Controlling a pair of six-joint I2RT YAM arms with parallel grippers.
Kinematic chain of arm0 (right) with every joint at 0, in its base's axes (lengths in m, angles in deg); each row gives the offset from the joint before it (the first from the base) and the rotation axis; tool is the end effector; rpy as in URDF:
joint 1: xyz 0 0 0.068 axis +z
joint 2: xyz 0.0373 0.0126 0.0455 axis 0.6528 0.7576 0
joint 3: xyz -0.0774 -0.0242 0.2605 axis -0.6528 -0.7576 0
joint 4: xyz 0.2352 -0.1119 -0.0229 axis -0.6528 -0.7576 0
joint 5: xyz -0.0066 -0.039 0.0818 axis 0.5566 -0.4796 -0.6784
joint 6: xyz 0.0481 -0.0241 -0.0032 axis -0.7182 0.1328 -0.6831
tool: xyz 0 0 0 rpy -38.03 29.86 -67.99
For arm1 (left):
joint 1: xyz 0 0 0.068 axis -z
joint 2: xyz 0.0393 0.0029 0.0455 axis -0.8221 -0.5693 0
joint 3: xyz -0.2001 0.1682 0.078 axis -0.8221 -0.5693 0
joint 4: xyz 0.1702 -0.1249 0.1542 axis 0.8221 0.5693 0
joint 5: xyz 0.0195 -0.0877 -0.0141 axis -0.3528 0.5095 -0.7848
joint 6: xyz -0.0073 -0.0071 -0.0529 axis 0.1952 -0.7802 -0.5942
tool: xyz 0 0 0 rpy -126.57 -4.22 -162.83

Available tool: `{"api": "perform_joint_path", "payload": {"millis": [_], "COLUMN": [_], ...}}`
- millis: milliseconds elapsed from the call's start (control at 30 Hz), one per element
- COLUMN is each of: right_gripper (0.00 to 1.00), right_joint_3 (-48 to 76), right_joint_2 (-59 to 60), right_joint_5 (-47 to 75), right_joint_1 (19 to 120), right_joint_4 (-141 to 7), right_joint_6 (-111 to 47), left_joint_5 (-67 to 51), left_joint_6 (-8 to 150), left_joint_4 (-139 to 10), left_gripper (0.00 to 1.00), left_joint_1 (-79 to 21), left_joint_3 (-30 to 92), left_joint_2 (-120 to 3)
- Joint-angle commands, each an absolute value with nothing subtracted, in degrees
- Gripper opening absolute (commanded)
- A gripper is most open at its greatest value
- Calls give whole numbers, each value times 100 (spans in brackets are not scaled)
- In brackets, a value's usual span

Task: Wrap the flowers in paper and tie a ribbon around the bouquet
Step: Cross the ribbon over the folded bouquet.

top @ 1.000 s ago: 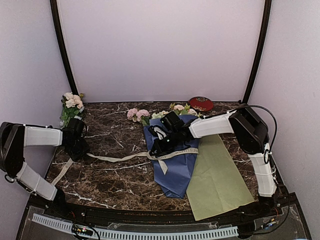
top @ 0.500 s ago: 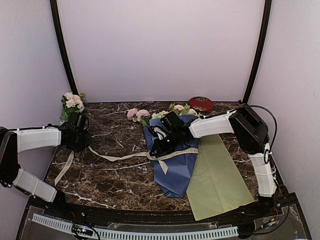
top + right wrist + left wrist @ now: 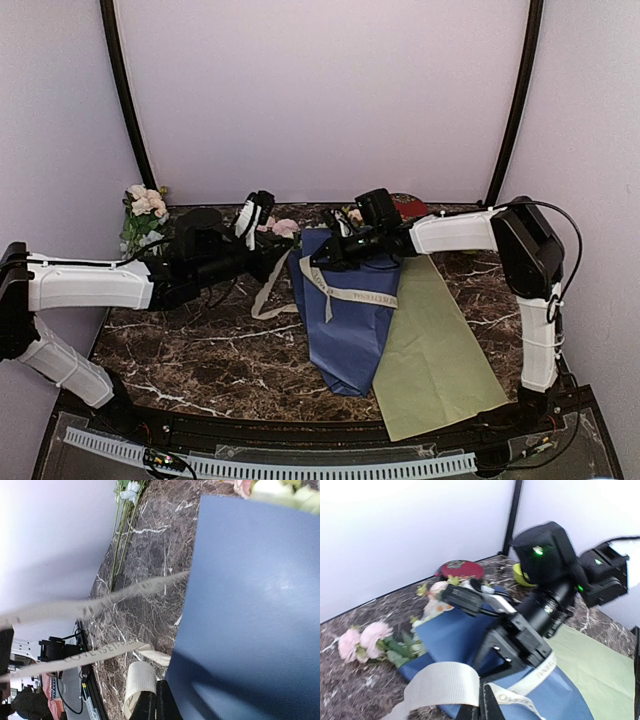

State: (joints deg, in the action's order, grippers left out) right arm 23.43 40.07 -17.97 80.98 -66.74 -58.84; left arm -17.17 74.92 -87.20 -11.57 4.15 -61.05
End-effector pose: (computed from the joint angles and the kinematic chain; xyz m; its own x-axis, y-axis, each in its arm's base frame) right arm 0.3449 0.3214 0.1868 -0.8673 -0.1755 -0.4658 -0.4936 0.4237 0.7595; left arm 0.2265 -0.2158 0.2737 -0.1911 -0.0027 -0.9816 0.6630 0.7371 -0.1311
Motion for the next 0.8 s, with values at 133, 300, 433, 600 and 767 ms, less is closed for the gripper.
{"api": "perform_joint_path", "payload": {"millis": [133, 300, 433, 600, 767], "right_gripper": [0, 0, 0, 0, 0], "right_joint_3": [2140, 1959, 1841, 1676, 1557], "right_joint_2": [3637, 3608, 3612, 3671, 3701], "right_joint_5": [-1738, -1698, -1657, -1730, -2044], "right_joint_1": [7572, 7435, 7430, 7439, 7445], "right_joint_4": [-6316, -6409, -6483, -6324, -6154], "right_joint_6": [-6236, -6084, -5974, -5998, -5995], "left_joint_5": [-387, -172, -37, -87, 696], "left_joint_6": [8654, 8809, 8726, 8592, 8537], "left_joint_4": [-9356, -9383, -9146, -9860, -9599], "left_gripper": [0, 0, 0, 0, 0], "left_joint_1": [-736, -677, -624, -624, -591], "left_joint_3": [1386, 1989, 2777, 2960, 3290], "left_joint_2": [-7203, -7759, -8129, -8218, -8599]}}
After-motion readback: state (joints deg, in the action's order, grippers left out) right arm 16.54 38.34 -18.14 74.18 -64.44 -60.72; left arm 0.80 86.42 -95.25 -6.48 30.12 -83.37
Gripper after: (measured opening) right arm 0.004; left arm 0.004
